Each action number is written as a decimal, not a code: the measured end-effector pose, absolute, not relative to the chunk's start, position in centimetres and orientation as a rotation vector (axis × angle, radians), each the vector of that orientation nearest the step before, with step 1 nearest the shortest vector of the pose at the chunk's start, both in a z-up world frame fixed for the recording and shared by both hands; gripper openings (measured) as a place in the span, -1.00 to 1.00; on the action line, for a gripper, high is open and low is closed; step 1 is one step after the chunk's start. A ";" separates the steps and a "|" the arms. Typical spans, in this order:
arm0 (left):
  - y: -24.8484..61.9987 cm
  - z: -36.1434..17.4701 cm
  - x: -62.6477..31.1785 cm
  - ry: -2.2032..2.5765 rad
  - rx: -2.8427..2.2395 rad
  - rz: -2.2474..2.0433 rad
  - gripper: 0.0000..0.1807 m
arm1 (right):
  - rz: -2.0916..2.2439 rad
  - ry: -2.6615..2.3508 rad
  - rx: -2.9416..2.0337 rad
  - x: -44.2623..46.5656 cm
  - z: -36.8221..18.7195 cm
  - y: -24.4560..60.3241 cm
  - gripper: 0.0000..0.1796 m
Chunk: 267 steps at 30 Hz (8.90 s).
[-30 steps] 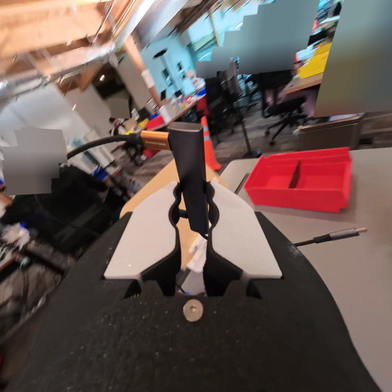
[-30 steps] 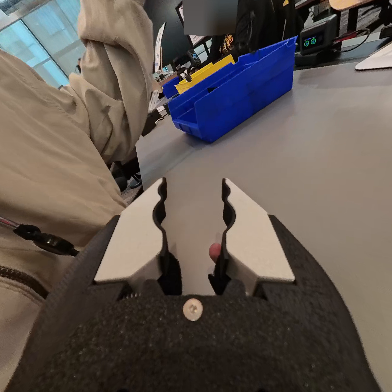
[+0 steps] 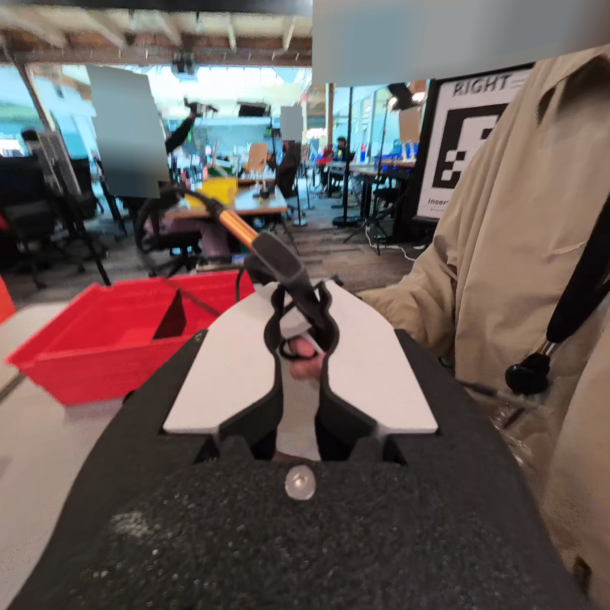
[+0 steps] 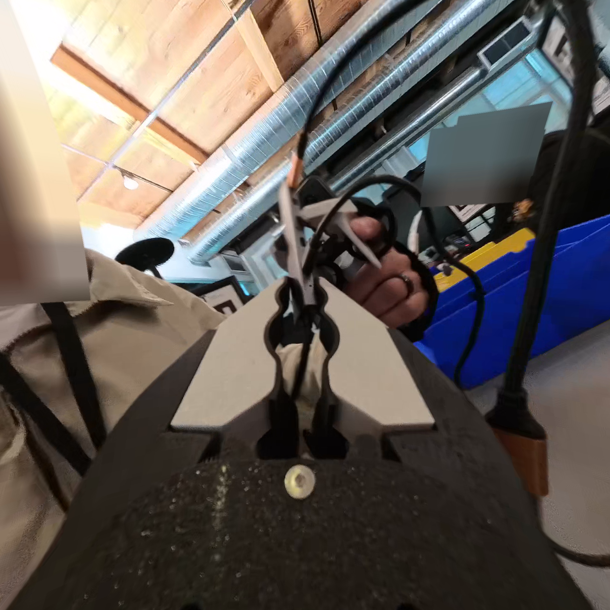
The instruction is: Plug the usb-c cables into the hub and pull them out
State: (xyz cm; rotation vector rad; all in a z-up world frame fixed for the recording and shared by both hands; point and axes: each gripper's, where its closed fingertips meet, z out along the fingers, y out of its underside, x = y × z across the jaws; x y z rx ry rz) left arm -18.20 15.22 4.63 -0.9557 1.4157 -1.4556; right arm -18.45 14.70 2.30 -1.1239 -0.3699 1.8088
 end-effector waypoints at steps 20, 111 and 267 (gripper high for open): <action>15.3 -0.9 -24.3 1.517 -1.345 -1.391 -0.84 | 1.022 -0.915 -1.310 -19.9 -3.7 14.1 -0.90; 23.9 -10.5 -23.6 1.327 -1.225 0.183 -0.88 | 0.796 -0.485 -1.741 -14.9 -6.6 19.9 -0.87; 20.8 -10.0 -20.4 1.334 -1.115 0.042 -0.73 | 1.019 -0.564 -1.822 -18.6 -7.7 21.1 -0.89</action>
